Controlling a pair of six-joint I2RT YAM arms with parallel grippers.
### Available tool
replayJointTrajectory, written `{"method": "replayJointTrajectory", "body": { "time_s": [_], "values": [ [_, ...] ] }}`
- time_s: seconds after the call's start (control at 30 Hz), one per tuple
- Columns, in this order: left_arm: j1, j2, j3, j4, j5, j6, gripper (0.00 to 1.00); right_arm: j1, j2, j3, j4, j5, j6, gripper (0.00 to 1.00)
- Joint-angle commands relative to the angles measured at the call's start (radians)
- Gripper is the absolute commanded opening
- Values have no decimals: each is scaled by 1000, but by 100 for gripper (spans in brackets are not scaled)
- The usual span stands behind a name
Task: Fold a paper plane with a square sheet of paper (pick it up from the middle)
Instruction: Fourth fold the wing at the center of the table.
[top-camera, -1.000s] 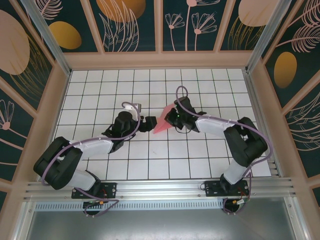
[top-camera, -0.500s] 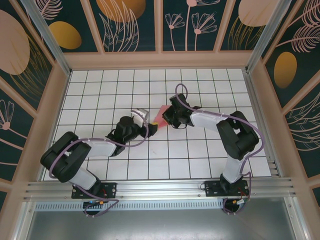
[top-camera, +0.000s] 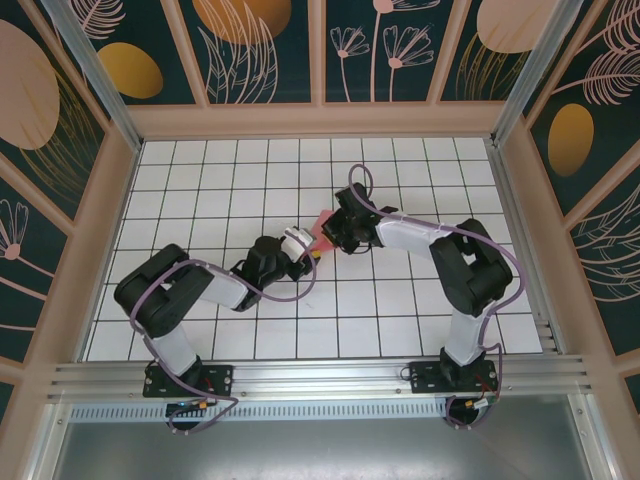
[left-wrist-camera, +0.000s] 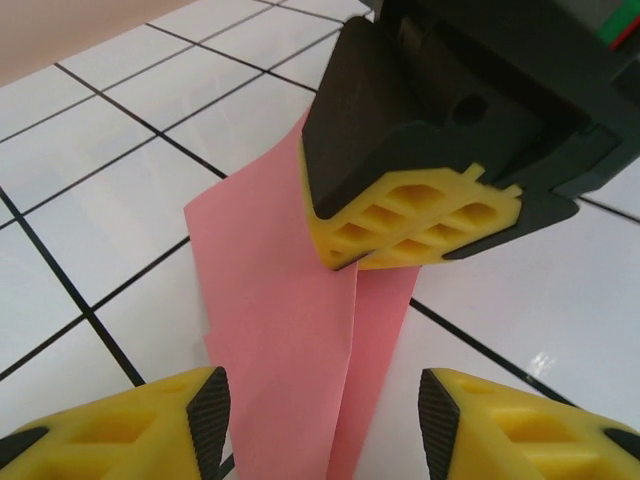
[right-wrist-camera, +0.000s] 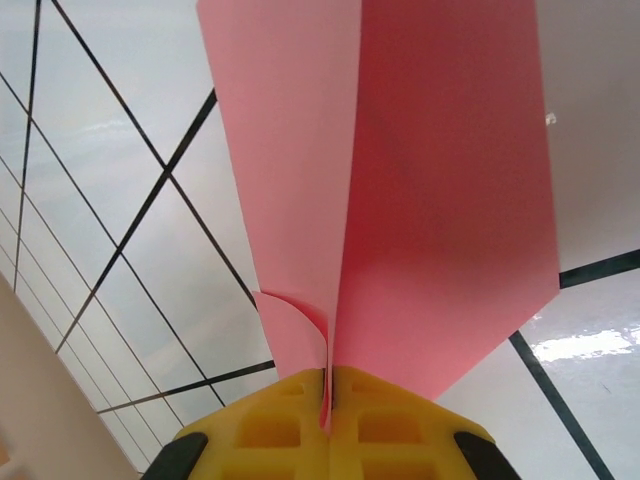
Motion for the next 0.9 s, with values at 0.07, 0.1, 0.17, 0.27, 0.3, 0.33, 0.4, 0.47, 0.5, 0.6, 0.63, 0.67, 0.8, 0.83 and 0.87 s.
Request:
{"method": "replayJointTrajectory", "body": {
  "time_s": [0.07, 0.1, 0.17, 0.27, 0.3, 0.33, 0.4, 0.47, 0.5, 0.6, 0.63, 0.67, 0.8, 0.83, 0.87],
  "values": [
    [-2, 56, 45, 43, 41, 65, 52, 2, 19, 18, -28, -43, 18, 0],
    [-2, 63, 49, 42, 46, 66, 52, 0, 21, 19, -29, -46, 19, 0],
    [-3, 72, 53, 43, 56, 67, 52, 0, 20, 18, -27, -50, 18, 0],
    [-2, 90, 66, 42, 63, 69, 50, -1, 20, 18, -33, -57, 17, 0],
    [-3, 96, 70, 42, 69, 69, 49, -2, 19, 17, -32, -59, 18, 0],
    [-2, 102, 73, 42, 71, 68, 47, -1, 18, 17, -32, -62, 18, 0],
    [-1, 112, 80, 44, 58, 67, 41, -4, 16, 17, -29, -67, 19, 0],
    [-2, 114, 77, 57, 37, 70, 37, -4, 15, 18, -31, -71, 19, 0],
    [-2, 114, 75, 63, 34, 72, 36, -3, 16, 18, -30, -75, 18, 0],
    [-2, 114, 77, 65, 38, 64, 34, -3, 16, 16, -27, -89, 21, 0],
    [-1, 115, 78, 67, 40, 60, 33, -3, 18, 16, -22, -99, 24, 0],
    [-3, 116, 77, 72, 39, 56, 32, -4, 20, 15, -17, -107, 26, 0],
    [-1, 123, 75, 85, 44, 43, 25, -3, 18, 18, -11, -114, 26, 0],
    [-3, 126, 71, 88, 39, 41, 21, -3, 17, 18, -14, -113, 26, 0],
    [-2, 126, 70, 92, 33, 37, 18, -5, 16, 17, -14, -114, 25, 0]
  ]
}}
